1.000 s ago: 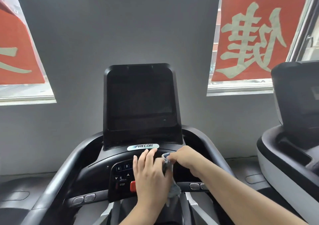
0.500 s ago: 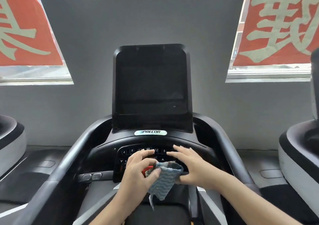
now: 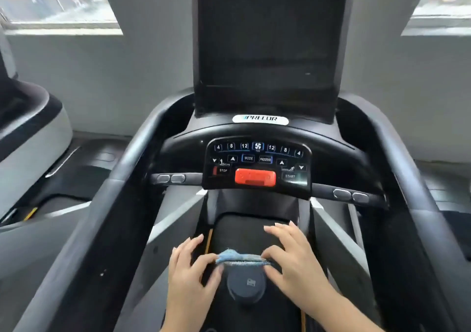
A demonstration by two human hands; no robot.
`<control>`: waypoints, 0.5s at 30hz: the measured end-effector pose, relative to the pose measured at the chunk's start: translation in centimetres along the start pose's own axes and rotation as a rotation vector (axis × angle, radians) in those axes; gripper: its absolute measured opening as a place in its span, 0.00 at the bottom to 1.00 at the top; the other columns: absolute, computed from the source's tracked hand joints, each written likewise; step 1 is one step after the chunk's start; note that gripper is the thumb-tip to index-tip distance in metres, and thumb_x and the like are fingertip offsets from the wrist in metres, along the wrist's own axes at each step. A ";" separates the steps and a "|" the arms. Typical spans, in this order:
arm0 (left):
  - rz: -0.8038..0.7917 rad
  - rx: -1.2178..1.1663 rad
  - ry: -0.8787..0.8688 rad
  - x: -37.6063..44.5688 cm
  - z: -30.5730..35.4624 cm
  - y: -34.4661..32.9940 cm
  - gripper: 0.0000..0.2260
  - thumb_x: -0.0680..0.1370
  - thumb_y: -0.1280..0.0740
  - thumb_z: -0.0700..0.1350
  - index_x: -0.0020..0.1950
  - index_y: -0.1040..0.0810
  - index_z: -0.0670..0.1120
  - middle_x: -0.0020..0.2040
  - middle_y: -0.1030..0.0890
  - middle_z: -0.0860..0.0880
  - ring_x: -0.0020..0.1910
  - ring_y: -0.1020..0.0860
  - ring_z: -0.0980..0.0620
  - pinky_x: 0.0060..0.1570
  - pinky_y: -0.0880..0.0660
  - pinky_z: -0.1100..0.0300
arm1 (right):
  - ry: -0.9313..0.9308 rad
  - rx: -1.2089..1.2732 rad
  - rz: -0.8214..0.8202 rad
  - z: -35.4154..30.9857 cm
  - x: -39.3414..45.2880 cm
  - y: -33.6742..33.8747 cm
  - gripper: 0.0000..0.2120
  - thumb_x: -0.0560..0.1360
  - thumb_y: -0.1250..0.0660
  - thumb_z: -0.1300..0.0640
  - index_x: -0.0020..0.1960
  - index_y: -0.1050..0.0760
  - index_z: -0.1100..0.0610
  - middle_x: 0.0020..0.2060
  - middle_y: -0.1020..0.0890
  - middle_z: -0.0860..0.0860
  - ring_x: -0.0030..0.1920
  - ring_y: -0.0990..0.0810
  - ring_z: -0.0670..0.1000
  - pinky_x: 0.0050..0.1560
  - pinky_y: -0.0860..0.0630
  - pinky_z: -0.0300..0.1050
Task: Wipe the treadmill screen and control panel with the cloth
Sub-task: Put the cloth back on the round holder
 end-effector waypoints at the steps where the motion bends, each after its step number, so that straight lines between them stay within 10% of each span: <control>1: -0.011 0.027 0.023 -1.1 -1.1 -0.8 0.07 0.71 0.22 0.46 0.46 0.17 0.53 0.65 0.24 0.51 0.70 0.31 0.47 0.74 0.41 0.45 | -0.013 -0.015 -0.001 -0.1 -0.9 -1.5 0.06 0.69 0.25 0.56 0.44 0.20 0.52 0.64 0.23 0.52 0.69 0.28 0.56 0.72 0.35 0.61; 15: -0.425 0.188 0.232 -11.4 -17.9 -16.7 0.09 0.71 0.22 0.45 0.48 0.16 0.49 0.60 0.20 0.45 0.62 0.24 0.41 0.63 0.28 0.36 | -0.458 -0.118 -0.433 7.2 -10.7 -22.8 0.11 0.65 0.19 0.60 0.45 0.16 0.57 0.59 0.19 0.60 0.60 0.22 0.62 0.62 0.24 0.63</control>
Point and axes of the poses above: each hand's wrist, its own x-axis towards the middle knuckle, its own y-axis out of the back of the hand, z = x × y, the point moved 3 cm from there along x, towards the middle knuckle
